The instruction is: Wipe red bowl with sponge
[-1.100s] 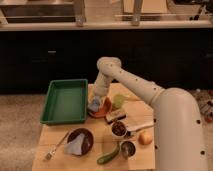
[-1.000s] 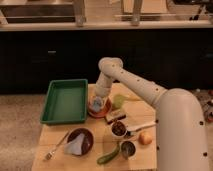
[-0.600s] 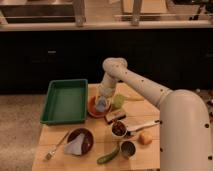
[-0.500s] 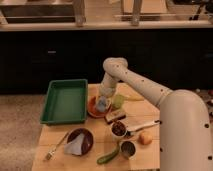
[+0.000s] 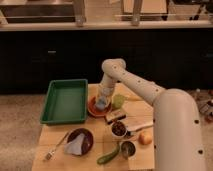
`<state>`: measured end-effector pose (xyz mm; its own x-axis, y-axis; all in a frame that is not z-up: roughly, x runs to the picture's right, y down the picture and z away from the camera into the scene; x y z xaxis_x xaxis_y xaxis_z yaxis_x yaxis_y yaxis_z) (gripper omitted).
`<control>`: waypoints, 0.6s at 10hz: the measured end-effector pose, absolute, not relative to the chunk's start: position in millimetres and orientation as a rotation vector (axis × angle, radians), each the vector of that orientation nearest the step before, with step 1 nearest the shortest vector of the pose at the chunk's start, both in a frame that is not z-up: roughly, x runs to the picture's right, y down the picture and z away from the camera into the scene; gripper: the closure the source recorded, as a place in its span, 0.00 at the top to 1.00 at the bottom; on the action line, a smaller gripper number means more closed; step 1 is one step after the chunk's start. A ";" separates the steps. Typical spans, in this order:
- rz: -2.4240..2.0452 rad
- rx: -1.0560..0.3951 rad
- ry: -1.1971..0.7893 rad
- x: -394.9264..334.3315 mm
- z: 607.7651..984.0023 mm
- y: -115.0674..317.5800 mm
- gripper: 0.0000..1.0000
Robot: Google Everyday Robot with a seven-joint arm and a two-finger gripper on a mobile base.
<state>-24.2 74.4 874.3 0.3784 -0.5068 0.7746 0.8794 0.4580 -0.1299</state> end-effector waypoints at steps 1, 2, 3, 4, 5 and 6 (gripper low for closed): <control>-0.959 -0.588 -0.734 -26.2 876.1 73.7 0.00; -0.967 -0.583 -0.738 -29.1 879.6 72.7 0.00; -0.980 -0.575 -0.747 -35.1 881.1 71.6 0.00; -0.993 -0.568 -0.757 -41.3 880.8 70.8 0.00; -1.010 -0.560 -0.771 -50.2 878.8 69.8 0.00; -1.030 -0.550 -0.788 -60.1 874.6 69.5 0.00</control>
